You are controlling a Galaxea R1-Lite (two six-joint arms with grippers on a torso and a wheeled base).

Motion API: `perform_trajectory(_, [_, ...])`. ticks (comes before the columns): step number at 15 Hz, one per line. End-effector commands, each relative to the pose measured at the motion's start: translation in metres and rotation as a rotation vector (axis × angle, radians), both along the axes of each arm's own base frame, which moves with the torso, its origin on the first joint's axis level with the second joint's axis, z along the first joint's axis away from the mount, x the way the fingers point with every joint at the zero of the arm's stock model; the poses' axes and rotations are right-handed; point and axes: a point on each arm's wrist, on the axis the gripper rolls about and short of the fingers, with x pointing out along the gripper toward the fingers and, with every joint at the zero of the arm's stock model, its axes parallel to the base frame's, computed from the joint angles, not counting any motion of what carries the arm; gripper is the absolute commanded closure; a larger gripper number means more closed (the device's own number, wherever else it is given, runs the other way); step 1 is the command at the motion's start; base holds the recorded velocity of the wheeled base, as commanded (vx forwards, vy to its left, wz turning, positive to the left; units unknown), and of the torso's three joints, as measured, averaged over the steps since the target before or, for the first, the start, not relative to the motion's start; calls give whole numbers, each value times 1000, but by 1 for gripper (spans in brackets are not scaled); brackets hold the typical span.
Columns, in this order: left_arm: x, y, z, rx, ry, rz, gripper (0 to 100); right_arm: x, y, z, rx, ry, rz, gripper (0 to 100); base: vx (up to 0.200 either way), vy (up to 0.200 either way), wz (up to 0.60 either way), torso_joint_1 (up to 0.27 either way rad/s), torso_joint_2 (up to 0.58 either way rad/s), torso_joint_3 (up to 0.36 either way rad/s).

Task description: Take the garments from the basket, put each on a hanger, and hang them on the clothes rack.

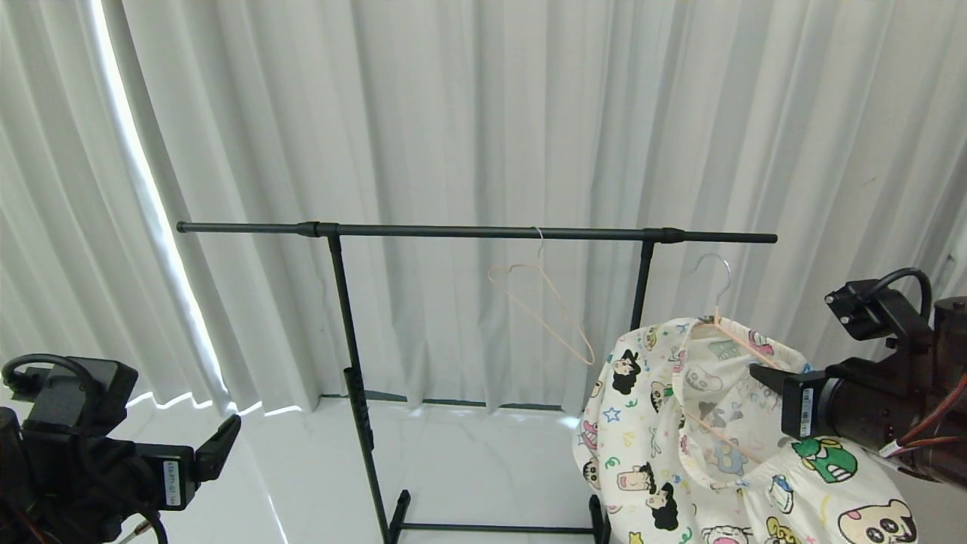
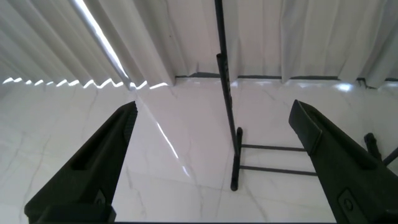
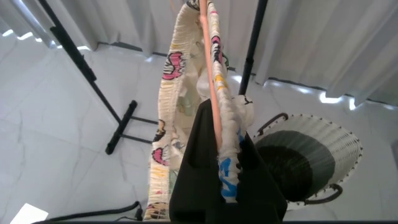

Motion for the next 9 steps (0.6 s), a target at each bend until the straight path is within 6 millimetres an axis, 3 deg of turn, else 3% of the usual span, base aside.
perform_trajectory(1, [-3,-1,3,-2,-21,-16,0,1,3,-3,-6,11,7,100,0,0,0,0,0,0])
perform_trajectory(2, [-5,-4,3,-4,-24,-36,0,1,4,-3,-5,10,13,100,0,0,0,0,0,0])
perform_trajectory(9, [-6,-6,1,1,-18,-54,0,0,8,-1,4,-6,36,100,200,0,0,-1,1,3])
